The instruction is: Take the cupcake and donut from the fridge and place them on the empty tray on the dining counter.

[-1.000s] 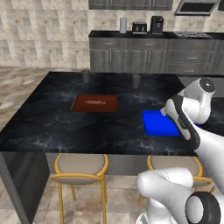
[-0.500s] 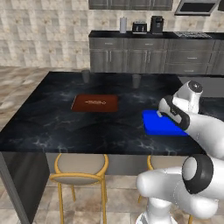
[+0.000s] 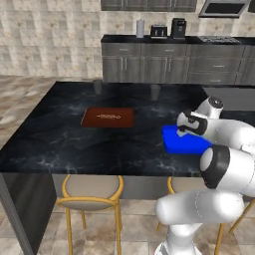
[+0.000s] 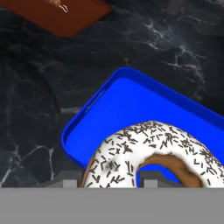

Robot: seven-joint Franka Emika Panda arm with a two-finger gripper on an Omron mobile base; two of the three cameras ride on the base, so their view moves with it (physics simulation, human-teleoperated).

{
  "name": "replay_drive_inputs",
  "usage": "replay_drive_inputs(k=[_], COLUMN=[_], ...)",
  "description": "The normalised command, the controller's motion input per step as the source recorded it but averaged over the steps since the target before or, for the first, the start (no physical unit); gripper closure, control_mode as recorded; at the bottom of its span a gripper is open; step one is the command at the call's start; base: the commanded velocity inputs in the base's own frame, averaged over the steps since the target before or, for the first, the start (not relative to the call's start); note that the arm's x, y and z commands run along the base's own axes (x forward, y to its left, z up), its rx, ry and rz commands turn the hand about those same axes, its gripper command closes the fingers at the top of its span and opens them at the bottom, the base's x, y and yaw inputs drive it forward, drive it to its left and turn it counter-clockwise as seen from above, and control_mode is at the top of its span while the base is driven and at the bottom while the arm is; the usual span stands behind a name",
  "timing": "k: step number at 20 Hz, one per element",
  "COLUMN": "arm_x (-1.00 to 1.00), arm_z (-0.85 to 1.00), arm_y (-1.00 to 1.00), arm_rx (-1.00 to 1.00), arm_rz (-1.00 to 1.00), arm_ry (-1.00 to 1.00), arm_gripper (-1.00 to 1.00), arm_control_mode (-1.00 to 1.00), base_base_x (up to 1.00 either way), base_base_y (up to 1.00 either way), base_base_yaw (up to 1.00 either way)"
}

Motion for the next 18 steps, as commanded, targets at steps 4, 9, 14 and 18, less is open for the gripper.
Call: replay_drive_inputs(k=[4,9,14,18], arm_x=[0.39,0.42,0.5,0.42], arm_z=[-0.46,-0.3,-0.2,-0.34], arm_y=[-0.02,-0.15,-0.32,-0.26], arm_rx=[0.0,0.0,0.0,0.0], arm_rz=[0.0,0.0,0.0,0.0], arm_ry=[0.0,0.01,0.04,0.0], arm_gripper=[1.0,1.0,1.0,1.0], arm_control_mode=[-1.0,-1.0,-1.0,-1.0], base_base_x=[0.0,0.0,0.0,0.0], base_base_y=[0.0,0.0,0.0,0.0], base_base_yaw=[0.0,0.0,0.0,0.0])
